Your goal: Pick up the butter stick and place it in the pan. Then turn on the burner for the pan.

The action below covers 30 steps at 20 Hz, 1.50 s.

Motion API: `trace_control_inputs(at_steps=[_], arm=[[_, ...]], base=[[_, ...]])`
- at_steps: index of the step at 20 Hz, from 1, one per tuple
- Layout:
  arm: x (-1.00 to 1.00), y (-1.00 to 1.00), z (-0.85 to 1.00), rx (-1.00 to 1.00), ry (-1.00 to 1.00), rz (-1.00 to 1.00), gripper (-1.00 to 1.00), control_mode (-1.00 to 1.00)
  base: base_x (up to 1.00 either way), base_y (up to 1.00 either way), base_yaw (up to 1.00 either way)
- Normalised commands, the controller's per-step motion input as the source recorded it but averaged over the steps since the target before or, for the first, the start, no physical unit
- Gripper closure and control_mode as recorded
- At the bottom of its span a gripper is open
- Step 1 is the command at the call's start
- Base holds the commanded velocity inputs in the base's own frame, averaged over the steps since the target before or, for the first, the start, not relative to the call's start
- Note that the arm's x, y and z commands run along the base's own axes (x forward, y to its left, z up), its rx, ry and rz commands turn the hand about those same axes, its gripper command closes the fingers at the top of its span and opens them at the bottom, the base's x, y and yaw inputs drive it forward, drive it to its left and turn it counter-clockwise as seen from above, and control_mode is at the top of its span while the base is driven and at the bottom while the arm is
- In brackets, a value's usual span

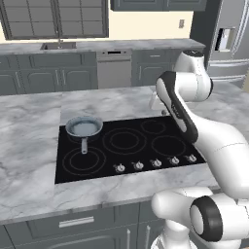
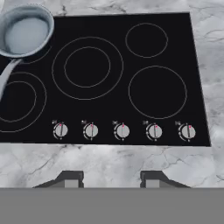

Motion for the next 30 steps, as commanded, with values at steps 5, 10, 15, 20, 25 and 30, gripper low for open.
trace_control_inputs(at_steps=[5,10,15,20,25,30], arm=[[0.0,-0.18,-0.03,0.0,0.0,0.0,-1.0,-1.0],[0.0,-0.3,-0.02,0.0,0.01,0.0,-1.0,-1.0],[0.0,-0.3,-0.05,0.0,0.04,0.0,-1.0,-1.0],[0.02,-0.22,-0.05,0.0,0.05,0.0,-1.0,-1.0],[0.04,-0.16,-0.05,0.0,0.05,0.0,-1.0,-1.0],[0.02,-0.16,-0.02,0.0,0.05,0.0,-1.0,-1.0]], base=[[0.0,0.0,0.0],[0.0,0.0,0.0],[0.0,0.0,0.0],[0.0,0.0,0.0],[0.0,0.0,0.0],[0.0,0.0,0.0]])
